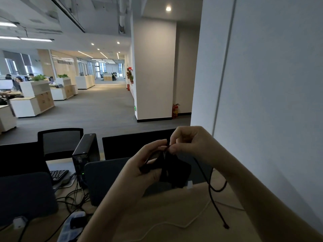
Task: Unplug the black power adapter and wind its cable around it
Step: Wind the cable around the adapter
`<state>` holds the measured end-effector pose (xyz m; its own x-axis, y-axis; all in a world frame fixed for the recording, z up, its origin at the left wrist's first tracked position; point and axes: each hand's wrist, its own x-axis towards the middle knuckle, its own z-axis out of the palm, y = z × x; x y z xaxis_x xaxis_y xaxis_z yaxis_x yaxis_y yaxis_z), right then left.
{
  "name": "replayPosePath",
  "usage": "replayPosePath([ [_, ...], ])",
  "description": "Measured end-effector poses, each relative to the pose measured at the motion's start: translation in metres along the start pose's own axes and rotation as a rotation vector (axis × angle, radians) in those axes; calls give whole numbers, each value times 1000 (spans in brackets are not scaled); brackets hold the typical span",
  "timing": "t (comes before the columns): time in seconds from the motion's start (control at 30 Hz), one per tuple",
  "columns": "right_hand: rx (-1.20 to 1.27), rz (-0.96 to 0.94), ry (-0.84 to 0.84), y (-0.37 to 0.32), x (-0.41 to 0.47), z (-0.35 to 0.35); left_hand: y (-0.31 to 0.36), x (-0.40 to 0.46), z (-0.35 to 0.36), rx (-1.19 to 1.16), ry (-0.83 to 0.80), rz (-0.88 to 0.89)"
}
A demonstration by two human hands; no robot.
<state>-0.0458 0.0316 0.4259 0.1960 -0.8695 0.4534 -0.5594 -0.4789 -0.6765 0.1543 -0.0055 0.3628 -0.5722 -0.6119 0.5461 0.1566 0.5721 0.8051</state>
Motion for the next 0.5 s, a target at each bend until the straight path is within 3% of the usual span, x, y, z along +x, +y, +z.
replayPosePath([
  [0.13, 585, 85, -53, 19, -1, 23, -1, 1, 4, -199, 77, 25],
  [0.2, 708, 144, -42, 25, -4, 36, -4, 1, 7, -346, 122, -15],
  [0.33, 573, 253, 8, 29, -11, 56, -3, 11, 6, -423, 349, -85],
  [0.5, 357, 350, -117, 14, -18, 71, 4, 27, 2, -218, 504, -18],
])
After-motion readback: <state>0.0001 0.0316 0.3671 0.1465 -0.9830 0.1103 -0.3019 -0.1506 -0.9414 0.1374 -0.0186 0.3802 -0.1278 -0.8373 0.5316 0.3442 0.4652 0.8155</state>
